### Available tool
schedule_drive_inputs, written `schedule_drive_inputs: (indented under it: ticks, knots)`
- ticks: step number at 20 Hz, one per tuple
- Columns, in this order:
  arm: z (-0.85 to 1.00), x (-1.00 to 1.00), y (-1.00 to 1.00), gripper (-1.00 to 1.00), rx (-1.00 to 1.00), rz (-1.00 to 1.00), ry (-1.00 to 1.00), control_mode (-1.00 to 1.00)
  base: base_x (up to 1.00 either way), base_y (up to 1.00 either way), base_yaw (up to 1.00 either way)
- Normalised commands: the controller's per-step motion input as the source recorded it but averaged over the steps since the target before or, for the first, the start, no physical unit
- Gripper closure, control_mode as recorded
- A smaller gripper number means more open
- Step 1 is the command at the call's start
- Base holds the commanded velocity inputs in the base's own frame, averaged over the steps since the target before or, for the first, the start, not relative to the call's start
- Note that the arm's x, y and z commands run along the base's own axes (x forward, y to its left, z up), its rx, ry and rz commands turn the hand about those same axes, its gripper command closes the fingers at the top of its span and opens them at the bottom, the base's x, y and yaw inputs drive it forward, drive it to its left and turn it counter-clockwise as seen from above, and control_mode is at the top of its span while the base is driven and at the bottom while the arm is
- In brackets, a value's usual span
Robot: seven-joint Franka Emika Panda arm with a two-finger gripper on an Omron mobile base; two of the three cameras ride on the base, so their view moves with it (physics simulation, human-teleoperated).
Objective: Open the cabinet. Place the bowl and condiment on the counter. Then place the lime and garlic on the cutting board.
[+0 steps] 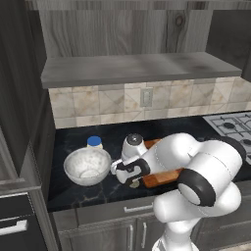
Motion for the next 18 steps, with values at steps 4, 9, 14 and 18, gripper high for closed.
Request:
schedule_drive_inputs:
  ticks: [4, 9, 14, 18]
  knots:
    - [0.02, 0.00, 0.00, 1.00, 0.00, 0.00, 0.00, -1.00, 0.00, 0.00, 0.00]
    - [0.31, 0.00, 0.00, 1.00, 0.00, 0.00, -0.01, -1.00, 0.00, 0.00, 0.00]
    - [0.32, 0.00, -0.01, 1.00, -0.02, 0.00, -0.01, -1.00, 0.00, 0.00, 0.00]
    - [0.14, 0.00, -0.14, 1.00, -0.05, -0.03, 0.00, -1.00, 0.00, 0.00, 0.00]
